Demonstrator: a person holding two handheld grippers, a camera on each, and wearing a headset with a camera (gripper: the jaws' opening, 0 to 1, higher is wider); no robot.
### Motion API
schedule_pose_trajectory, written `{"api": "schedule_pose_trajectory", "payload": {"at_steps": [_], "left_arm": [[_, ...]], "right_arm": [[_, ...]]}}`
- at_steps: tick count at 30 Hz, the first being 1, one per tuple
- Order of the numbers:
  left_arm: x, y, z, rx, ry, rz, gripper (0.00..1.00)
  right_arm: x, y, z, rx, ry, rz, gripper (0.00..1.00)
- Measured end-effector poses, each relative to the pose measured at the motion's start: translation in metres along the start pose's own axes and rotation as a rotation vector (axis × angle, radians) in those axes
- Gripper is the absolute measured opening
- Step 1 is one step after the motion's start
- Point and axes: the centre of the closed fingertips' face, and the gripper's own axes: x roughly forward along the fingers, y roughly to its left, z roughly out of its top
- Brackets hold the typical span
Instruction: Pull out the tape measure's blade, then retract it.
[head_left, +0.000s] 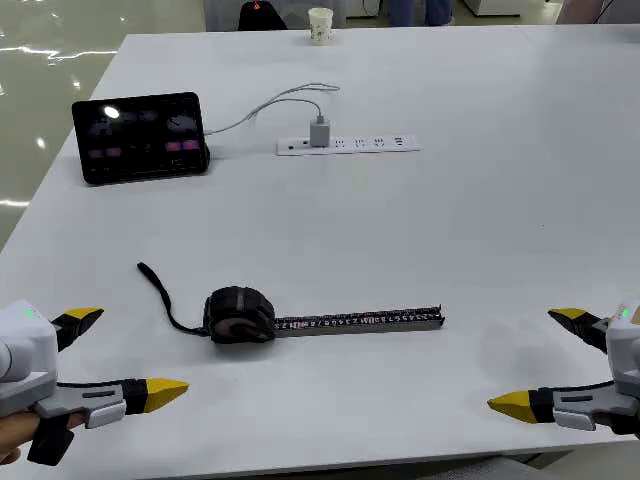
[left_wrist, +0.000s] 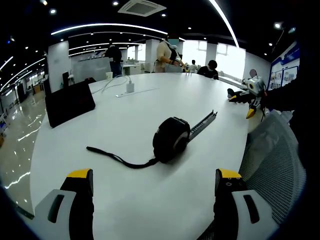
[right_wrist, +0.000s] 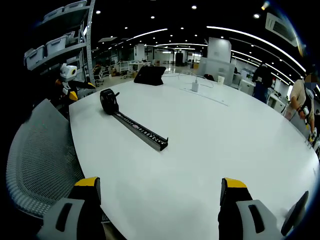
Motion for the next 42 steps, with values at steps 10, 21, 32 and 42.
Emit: {"api": "schedule_pose_trajectory", "payload": {"at_steps": [10,21,32,42], "left_arm": [[0.001,-0.001,0.008,0.001,-0.009,-0.001,0.99],[0.01,-0.01,0.017,0.014,0.005,-0.011,0.99],[0.021,-0.028,0.026,0.024,0.016,-0.051,0.99],[0.034,-0.037,0.031,0.031,0.03,-0.024,0.99]], "right_arm": [[-0.003,0.003,-0.005,-0.008,0.009,0.0,0.99],[-0.001,-0.006,0.002,-0.013,0.025,0.001,0.99],[0.005,-0.011,0.013,-0.071,0.052,0.039,0.99],[0.015,-0.004,0.01,-0.117,0.122,0.104,0.99]]}}
